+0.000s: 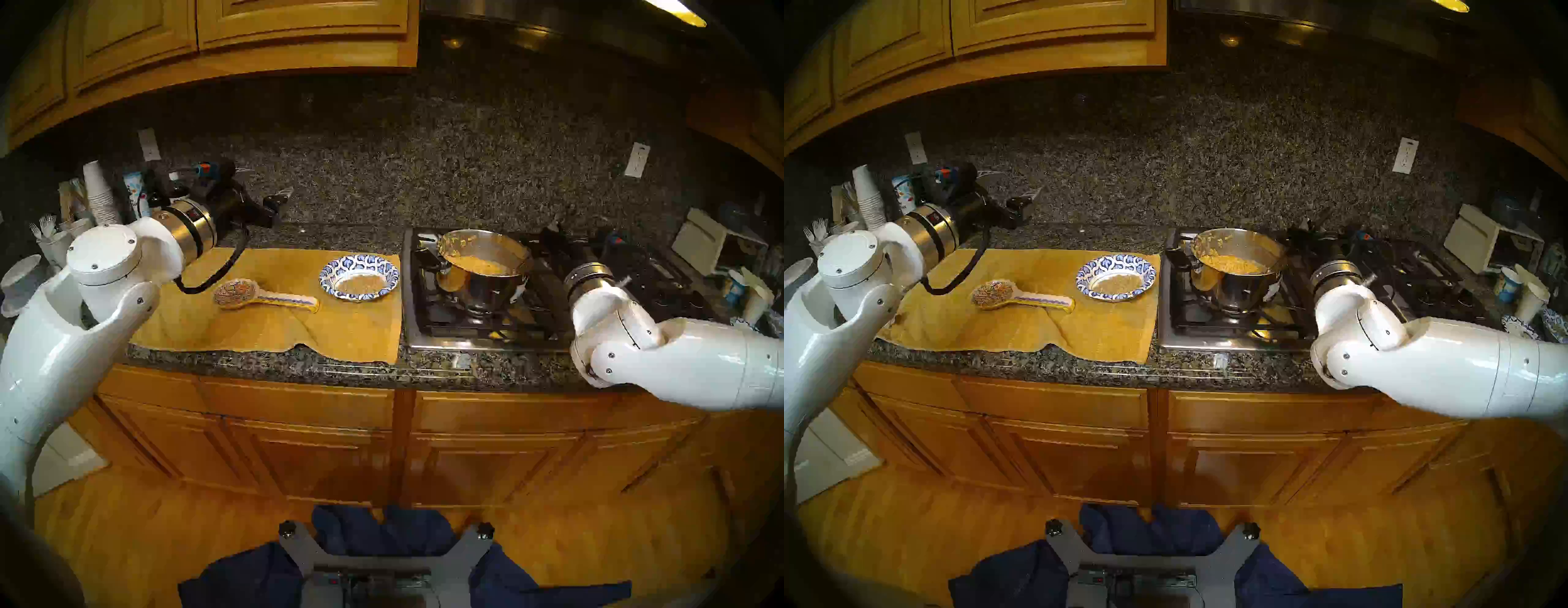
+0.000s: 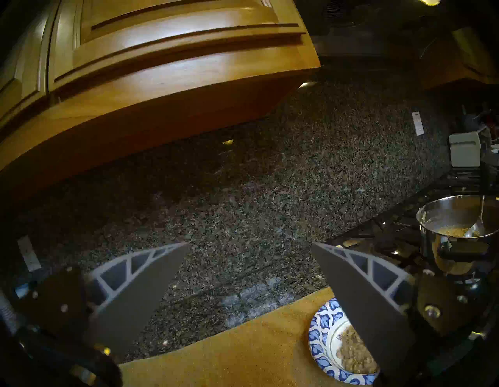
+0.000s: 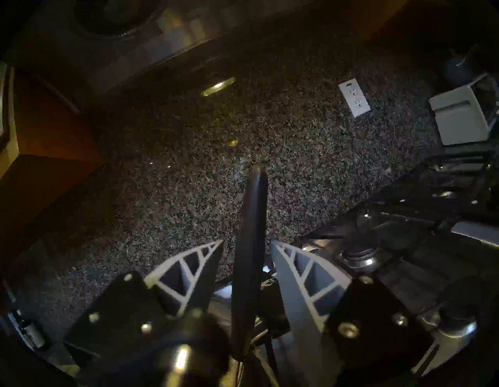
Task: Scoop oatmeal into bowl
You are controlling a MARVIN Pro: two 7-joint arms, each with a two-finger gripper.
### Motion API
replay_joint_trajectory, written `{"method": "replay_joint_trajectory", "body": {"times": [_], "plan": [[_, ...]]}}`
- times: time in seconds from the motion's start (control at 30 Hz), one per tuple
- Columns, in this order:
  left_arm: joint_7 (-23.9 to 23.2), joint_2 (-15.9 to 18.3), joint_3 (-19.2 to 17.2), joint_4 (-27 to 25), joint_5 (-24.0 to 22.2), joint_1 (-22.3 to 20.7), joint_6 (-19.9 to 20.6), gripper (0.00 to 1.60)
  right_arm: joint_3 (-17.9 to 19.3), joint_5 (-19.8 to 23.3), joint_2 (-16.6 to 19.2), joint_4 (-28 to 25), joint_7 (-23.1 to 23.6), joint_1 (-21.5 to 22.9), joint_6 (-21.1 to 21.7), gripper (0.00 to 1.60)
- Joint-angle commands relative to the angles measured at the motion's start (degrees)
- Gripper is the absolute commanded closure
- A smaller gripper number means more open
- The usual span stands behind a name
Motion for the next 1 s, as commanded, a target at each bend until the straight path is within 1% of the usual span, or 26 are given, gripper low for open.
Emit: {"method": "replay_joint_trajectory", "body": {"times": [0.0, 0.1, 0.13, 0.23, 0.43, 0.57, 0.73, 0.8, 0.83, 0.87, 0.97], "plan": [[0.11, -0.10, -1.40, -0.63, 0.00, -1.87, -0.94, 0.00, 2.40, -0.86, 0.52, 0.87, 0.00, 2.64, -1.08, 0.55], [0.12, -0.07, -1.41, -0.64, 0.00, -1.84, -0.89, 0.00, 3.23, -0.93, 0.71, 1.20, 0.11, 3.57, -1.31, 0.48], [0.12, -0.06, -1.41, -0.65, -0.01, -1.83, -0.88, 0.00, 3.52, -0.94, 0.76, 1.39, 0.20, 3.91, -1.34, 0.38], [0.13, -0.04, -1.40, -0.66, -0.01, -1.81, -0.85, 0.00, 4.44, -0.96, 0.99, 1.82, 0.26, 4.91, -1.14, 0.30], [0.13, -0.03, -1.40, -0.66, -0.01, -1.80, -0.82, 0.00, 6.22, -0.83, 1.87, 2.85, 0.11, 6.36, -1.96, 0.29], [0.14, -0.02, -1.40, -0.67, -0.01, -1.78, -0.80, 0.00, 7.71, -0.47, 3.63, 2.72, -0.30, 7.53, -2.80, 0.28], [0.14, 0.00, -1.40, -0.67, -0.01, -1.76, -0.79, 0.00, 9.67, 0.25, 6.73, 1.09, -0.39, 8.66, -5.05, 0.30], [0.14, 0.01, -1.39, -0.67, -0.01, -1.75, -0.77, 0.00, 10.56, 1.01, 7.64, 0.17, -0.13, 8.92, -6.82, 0.26], [0.15, 0.02, -1.39, -0.68, -0.01, -1.74, -0.76, 0.00, 11.14, 1.32, 8.06, -0.46, 0.23, 9.10, -8.18, 0.20], [0.15, 0.02, -1.39, -0.68, -0.01, -1.74, -0.76, 0.00, 11.67, 1.53, 8.73, -1.17, 0.46, 9.27, -8.37, 0.00], [0.14, -0.02, -1.40, -0.67, -0.01, -1.80, -0.82, 0.00, 12.18, 2.52, 9.40, -1.94, 0.83, 8.96, -8.37, 0.00]]}}
